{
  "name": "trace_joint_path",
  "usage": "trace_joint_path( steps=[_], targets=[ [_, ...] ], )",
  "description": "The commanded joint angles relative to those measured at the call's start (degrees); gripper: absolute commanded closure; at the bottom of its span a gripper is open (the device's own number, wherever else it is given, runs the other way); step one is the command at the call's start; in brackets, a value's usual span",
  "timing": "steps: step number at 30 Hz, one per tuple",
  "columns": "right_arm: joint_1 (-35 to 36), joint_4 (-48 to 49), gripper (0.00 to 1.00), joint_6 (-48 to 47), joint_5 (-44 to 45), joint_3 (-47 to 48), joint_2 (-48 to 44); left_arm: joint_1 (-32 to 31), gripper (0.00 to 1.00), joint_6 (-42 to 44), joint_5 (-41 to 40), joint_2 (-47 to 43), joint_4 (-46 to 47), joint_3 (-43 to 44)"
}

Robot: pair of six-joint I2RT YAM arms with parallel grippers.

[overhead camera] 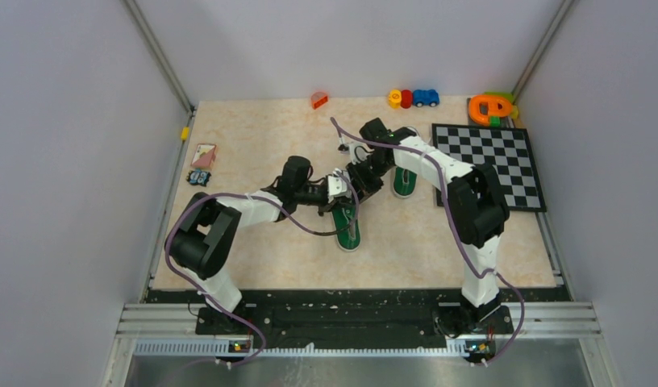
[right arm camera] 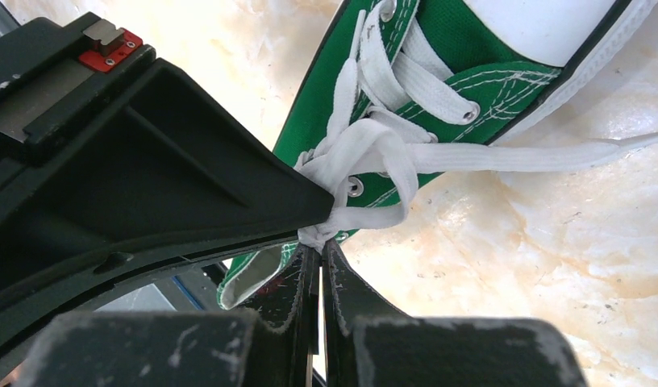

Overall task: Tie the shoes
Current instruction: Cross the shoelace with the shoelace.

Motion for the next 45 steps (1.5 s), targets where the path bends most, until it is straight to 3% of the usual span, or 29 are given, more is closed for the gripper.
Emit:
trace_joint_path(
  steps=[1,6,10,22,30,34,40,45],
  targets=[
    [0.20,0.03,1.00,-0.93,0.18,-0.28,-2.23,0.26,0.90,-1.17,2.35,-2.72,2.38,-0.17],
    [0.21,-0.23,1.00,-1.13,0.36,-0.46,-2.22,0.73,0.84,-1.20,2.20,-3.60,1.07,-0.05],
    [0.20,-0.28,1.00,-1.27,0.53,-0.50,-2.00,1.61,0.91,-2.36,2.15,-4.04,0.84,-0.01],
    [0.20,-0.13,1.00,-1.33,1.86,-1.65,-1.47,3.02,0.89,-4.79,1.72,-3.74,0.64,-0.50],
    [0.20,1.07,1.00,-0.61,2.01,-2.27,-2.21,3.07,0.97,-5.77,2.78,-3.34,1.24,-0.53],
    [-0.20,3.73,0.84,0.07,2.42,-3.29,-3.98,3.11,1.00,-5.54,3.40,-3.25,0.95,-0.49],
    [-1.60,6.38,0.77,2.97,0.01,-4.12,-5.89,3.09,1.00,-5.09,4.35,-2.91,-0.03,-0.27],
    [-4.59,11.61,0.76,6.55,-4.25,-7.74,-8.76,3.09,1.00,-5.07,4.95,-2.73,-0.43,-0.20]
  ],
)
